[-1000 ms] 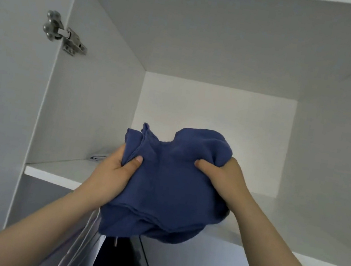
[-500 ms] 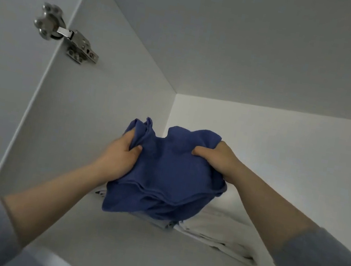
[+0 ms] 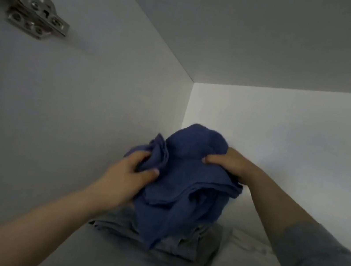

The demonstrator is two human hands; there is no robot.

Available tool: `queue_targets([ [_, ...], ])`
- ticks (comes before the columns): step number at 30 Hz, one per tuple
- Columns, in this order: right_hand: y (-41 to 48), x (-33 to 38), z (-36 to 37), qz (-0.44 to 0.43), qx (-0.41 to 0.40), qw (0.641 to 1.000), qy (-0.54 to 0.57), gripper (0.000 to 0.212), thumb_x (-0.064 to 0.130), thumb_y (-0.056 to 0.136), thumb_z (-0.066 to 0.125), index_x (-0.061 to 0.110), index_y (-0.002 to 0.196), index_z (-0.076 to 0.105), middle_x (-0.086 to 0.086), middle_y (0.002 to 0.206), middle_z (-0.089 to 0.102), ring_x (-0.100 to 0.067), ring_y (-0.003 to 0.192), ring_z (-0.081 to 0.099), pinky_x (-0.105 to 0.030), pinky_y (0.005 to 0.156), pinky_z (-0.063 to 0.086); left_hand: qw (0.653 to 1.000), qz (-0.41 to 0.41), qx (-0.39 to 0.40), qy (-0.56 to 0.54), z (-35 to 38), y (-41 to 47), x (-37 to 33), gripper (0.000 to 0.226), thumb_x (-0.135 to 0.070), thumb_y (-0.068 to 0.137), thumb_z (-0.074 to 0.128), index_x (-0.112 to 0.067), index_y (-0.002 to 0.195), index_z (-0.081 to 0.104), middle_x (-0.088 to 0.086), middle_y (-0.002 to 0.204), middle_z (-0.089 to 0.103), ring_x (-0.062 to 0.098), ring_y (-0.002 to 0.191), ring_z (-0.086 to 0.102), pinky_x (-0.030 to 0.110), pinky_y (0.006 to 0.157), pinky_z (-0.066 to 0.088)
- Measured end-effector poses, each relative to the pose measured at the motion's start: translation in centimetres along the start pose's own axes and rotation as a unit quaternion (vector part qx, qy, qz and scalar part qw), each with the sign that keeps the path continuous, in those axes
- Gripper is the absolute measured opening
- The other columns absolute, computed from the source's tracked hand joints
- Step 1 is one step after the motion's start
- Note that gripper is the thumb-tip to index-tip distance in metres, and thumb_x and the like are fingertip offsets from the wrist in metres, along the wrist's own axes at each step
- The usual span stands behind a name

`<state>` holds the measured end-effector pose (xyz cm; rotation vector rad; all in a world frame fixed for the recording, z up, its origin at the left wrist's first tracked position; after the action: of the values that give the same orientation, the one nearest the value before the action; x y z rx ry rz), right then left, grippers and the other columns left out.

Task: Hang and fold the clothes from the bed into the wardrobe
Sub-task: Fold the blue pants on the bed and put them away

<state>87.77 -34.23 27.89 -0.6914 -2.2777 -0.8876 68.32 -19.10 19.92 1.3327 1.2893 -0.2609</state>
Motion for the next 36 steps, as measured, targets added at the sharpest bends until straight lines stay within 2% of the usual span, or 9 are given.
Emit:
queue_targets([
  [3, 0.8, -9.9, 4.9, 0.128, 0.082, 0.968, -0.201, 0.043, 0.023, 0.082, 0.075, 0.010, 0.121, 0.063, -0.009, 0.126, 0.064, -0.020, 0.107, 0.061, -0.032, 0.092, 0.052, 0.954, -0.221, 0.199, -0.027, 4.2, -2.7, 7.5, 0.035, -0.028, 0.087, 0.069, -0.013, 0.116, 0.060, 0.015, 0.102, 0.073, 0.020, 0.073, 0.071, 0.033, 0.066, 0.060],
  [8, 0.9, -12.8, 7.1, 0.146, 0.103, 0.974, -0.139, 0.054, 0.031, 0.080, 0.075, 0.018, 0.129, 0.058, -0.003, 0.126, 0.061, -0.021, 0.112, 0.059, -0.038, 0.101, 0.047, 0.945, -0.284, 0.111, -0.122, 3.1, -0.9, 10.2, 0.037, -0.042, 0.080, 0.071, -0.018, 0.108, 0.066, 0.009, 0.088, 0.076, 0.022, 0.072, 0.071, 0.032, 0.064, 0.059],
  [14, 1.4, -11.1, 7.6, 0.076, 0.067, 0.994, -0.036, 0.043, 0.020, 0.075, 0.078, 0.024, 0.116, 0.064, 0.002, 0.113, 0.067, -0.016, 0.103, 0.064, -0.033, 0.091, 0.053, 0.978, -0.189, -0.079, -0.047, -0.8, 0.7, 9.7, 0.033, -0.044, 0.080, 0.072, -0.016, 0.097, 0.068, 0.001, 0.076, 0.075, 0.015, 0.065, 0.071, 0.023, 0.053, 0.053],
  [17, 1.7, -10.8, 7.1, 0.054, 0.034, 0.998, 0.014, 0.034, 0.017, 0.075, 0.079, 0.026, 0.106, 0.067, 0.003, 0.106, 0.070, -0.010, 0.093, 0.066, -0.021, 0.074, 0.054, 0.971, -0.102, -0.164, 0.139, -2.2, 1.6, 7.7, 0.042, -0.057, 0.069, 0.075, -0.020, 0.083, 0.063, -0.010, 0.076, 0.066, 0.000, 0.067, 0.058, 0.014, 0.050, 0.039],
  [20, 1.7, -10.9, 6.9, 0.045, 0.019, 0.999, 0.002, 0.033, 0.015, 0.079, 0.075, 0.019, 0.111, 0.068, -0.001, 0.106, 0.070, -0.016, 0.097, 0.066, -0.026, 0.078, 0.054, 0.966, -0.121, -0.213, 0.077, -2.1, 2.4, 7.7, 0.069, -0.056, 0.060, 0.083, -0.014, 0.103, 0.049, -0.006, 0.094, 0.058, 0.008, 0.078, 0.054, 0.022, 0.060, 0.042],
  [25, 2.2, -11.1, 4.9, 0.051, -0.055, 0.991, 0.110, 0.017, 0.019, 0.087, 0.068, 0.019, 0.103, 0.072, -0.001, 0.100, 0.074, -0.013, 0.090, 0.069, -0.022, 0.069, 0.053, 0.973, -0.059, -0.182, 0.129, -1.1, 3.8, 7.5, 0.070, -0.016, 0.070, 0.081, -0.021, 0.123, 0.037, -0.007, 0.088, 0.053, 0.009, 0.073, 0.053, 0.023, 0.056, 0.039],
  [30, 4.5, -10.9, 4.2, 0.066, -0.143, 0.972, 0.174, 0.026, 0.019, 0.089, 0.068, 0.006, 0.111, 0.070, -0.003, 0.094, 0.073, -0.013, 0.080, 0.069, -0.021, 0.063, 0.055, 0.975, -0.004, -0.161, 0.156, -2.1, 3.4, 7.9, 0.078, -0.018, 0.068, 0.078, -0.038, 0.128, 0.032, -0.016, 0.084, 0.055, 0.006, 0.074, 0.057, 0.025, 0.057, 0.044],
  [33, 5.1, -13.2, 8.8, 0.160, -0.043, 0.985, 0.050, 0.039, 0.027, 0.089, 0.069, 0.000, 0.118, 0.066, -0.011, 0.112, 0.068, -0.024, 0.100, 0.065, -0.032, 0.090, 0.053, 0.957, -0.061, -0.065, 0.275, -1.2, 3.4, 9.8, 0.081, -0.027, 0.074, 0.078, -0.027, 0.139, 0.030, -0.014, 0.096, 0.053, 0.011, 0.090, 0.054, 0.022, 0.072, 0.038],
  [36, 5.4, -13.5, 10.2, 0.162, -0.008, 0.986, 0.033, 0.031, 0.020, 0.084, 0.073, 0.004, 0.111, 0.070, -0.013, 0.115, 0.069, -0.024, 0.099, 0.065, -0.033, 0.093, 0.052, 0.951, -0.031, -0.076, 0.297, -1.5, 3.9, 9.0, 0.044, -0.035, 0.077, 0.074, -0.025, 0.111, 0.050, -0.013, 0.090, 0.056, 0.004, 0.076, 0.051, 0.020, 0.063, 0.034],
])
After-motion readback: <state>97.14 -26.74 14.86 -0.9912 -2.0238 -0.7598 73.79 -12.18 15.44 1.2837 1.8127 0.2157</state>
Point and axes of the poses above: each hand's wrist, its own y-axis towards the middle knuckle, its own z-axis out of the palm, x = y × z, the point moved 9 cm from there along y, towards the middle knuckle
